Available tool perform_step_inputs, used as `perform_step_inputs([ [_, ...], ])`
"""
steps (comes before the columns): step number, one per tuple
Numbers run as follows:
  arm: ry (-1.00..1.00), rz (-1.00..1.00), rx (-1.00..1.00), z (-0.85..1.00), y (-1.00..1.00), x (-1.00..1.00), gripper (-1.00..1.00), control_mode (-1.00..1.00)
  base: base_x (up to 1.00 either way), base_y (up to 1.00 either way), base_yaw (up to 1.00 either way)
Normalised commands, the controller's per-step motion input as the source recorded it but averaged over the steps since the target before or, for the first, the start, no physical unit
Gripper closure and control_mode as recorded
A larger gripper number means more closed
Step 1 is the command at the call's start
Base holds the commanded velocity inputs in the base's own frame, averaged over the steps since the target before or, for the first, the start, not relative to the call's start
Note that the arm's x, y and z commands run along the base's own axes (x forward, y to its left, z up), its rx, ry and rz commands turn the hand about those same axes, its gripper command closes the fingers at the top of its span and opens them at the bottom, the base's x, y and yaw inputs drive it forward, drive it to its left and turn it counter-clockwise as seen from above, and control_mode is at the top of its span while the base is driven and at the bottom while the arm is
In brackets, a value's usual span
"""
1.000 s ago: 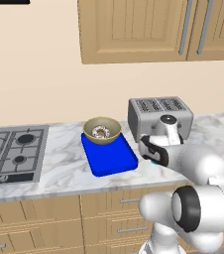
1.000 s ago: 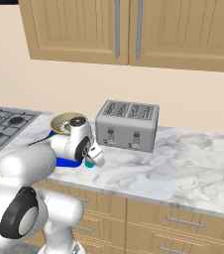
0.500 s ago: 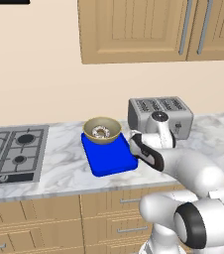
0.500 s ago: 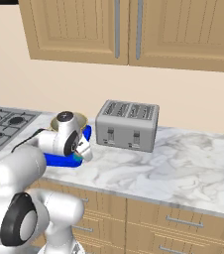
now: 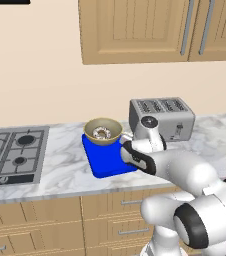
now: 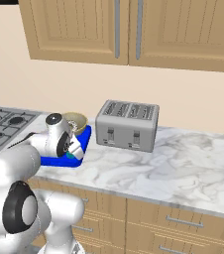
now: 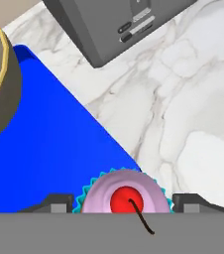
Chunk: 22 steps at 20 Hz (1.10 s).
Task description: Place the bowl with donut and the cupcake onto the tray.
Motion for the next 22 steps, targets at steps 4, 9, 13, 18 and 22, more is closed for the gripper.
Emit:
perform_step_inputs([
  [4, -0.02, 0.00, -0.03, 0.00, 0.21, 0.23, 1.00, -1.00, 0.00, 0.00, 0.00],
  [9, -0.01, 0.00, -0.03, -0.08, 0.17, 0.16, 1.00, -1.00, 0.00, 0.00, 0.00],
  [13, 0.00, 0.00, -0.04, -0.25, 0.14, 0.12, 1.00, -1.00, 0.00, 0.00, 0.00],
  [18, -0.01, 0.00, -0.05, -0.22, 0.15, 0.07, -1.00, -1.00, 0.00, 0.00, 0.00],
  [22, -0.03, 0.00, -0.07, -0.07, 0.09, 0.01, -1.00, -1.00, 0.00, 0.00, 0.00],
])
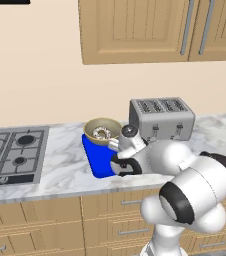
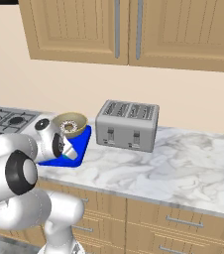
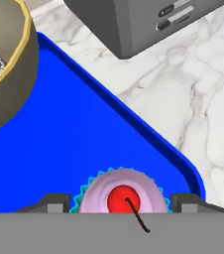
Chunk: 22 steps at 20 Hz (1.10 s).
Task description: Place the bowl with donut and the cupcake onto the tray.
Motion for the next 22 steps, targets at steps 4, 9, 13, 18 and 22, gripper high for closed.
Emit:
perform_step_inputs([
  [4, -0.08, 0.00, -0.07, 0.00, 0.00, 0.00, -1.00, -1.00, 0.00, 0.00, 0.00],
  [9, -0.07, 0.00, -0.01, 0.00, 0.00, 0.01, -1.00, -1.00, 0.00, 0.00, 0.00],
  [13, -0.08, 0.00, 0.00, 0.33, 0.00, 0.00, -1.00, -1.00, 0.00, 0.00, 0.00],
  [18, -0.07, 0.00, -0.01, 0.72, 0.00, -0.02, -1.00, -1.00, 0.00, 0.00, 0.00],
  [22, 0.00, 0.06, -0.02, 0.52, 0.00, -0.01, -1.00, -1.00, 0.00, 0.00, 0.00],
])
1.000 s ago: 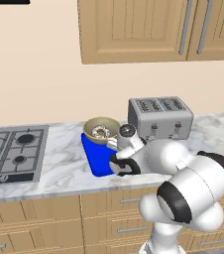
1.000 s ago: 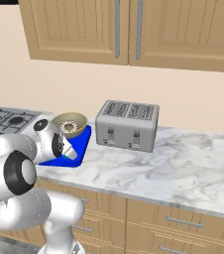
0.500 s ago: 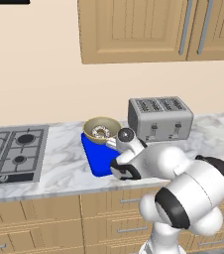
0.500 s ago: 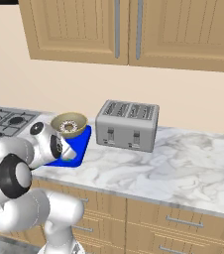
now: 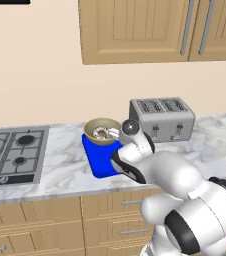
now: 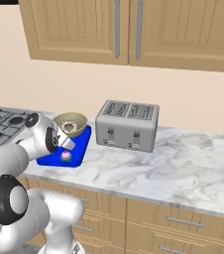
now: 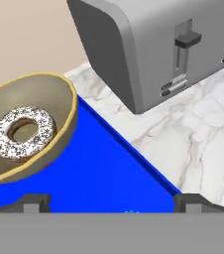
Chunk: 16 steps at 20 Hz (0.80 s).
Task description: Place the bowl with donut and the cupcake onto the tray.
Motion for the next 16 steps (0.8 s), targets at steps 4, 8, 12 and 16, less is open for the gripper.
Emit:
perform_step_inputs([
  [4, 0.02, 0.16, -0.10, 0.52, 0.00, -0.09, -1.00, -1.00, 0.00, 0.00, 0.00],
  [8, 0.02, 0.27, -0.14, 0.25, -0.12, -0.22, -1.00, -1.00, 0.00, 0.00, 0.00],
  [12, 0.00, 0.34, -0.03, 0.00, -0.27, -0.30, -1.00, -1.00, 0.00, 0.00, 0.00],
  [16, 0.04, 0.34, -0.05, 0.00, -0.16, -0.28, -1.00, -1.00, 0.00, 0.00, 0.00],
])
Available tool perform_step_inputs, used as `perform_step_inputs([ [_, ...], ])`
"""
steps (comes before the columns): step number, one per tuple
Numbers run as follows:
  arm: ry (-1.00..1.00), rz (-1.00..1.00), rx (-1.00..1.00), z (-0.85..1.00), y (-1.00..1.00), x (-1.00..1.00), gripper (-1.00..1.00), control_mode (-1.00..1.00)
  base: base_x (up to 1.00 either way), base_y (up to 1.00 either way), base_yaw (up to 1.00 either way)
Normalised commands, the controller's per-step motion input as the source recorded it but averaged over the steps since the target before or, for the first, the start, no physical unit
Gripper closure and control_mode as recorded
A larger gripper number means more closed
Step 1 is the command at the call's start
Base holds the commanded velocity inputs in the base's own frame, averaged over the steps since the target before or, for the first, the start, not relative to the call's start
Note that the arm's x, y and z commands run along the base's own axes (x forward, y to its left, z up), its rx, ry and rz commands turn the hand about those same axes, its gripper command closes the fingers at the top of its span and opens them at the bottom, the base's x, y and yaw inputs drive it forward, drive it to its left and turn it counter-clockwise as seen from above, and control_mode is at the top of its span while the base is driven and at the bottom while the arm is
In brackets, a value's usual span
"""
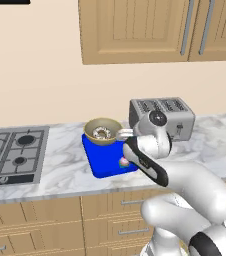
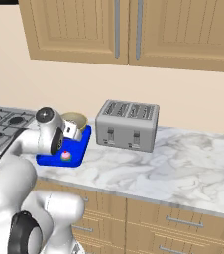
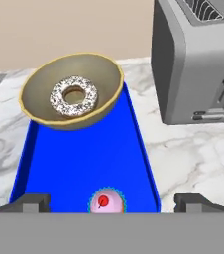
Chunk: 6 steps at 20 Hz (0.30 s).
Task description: Place the bowl with donut and the cupcake onto the tray.
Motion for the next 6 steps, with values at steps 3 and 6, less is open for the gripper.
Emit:
perform_step_inputs([
  [3, 0.06, 0.29, -0.10, 0.01, 0.00, -0.35, -1.00, -1.00, 0.00, 0.00, 0.00],
  [6, 0.05, 0.24, -0.12, 0.08, 0.00, -0.43, -1.00, -1.00, 0.00, 0.00, 0.00],
])
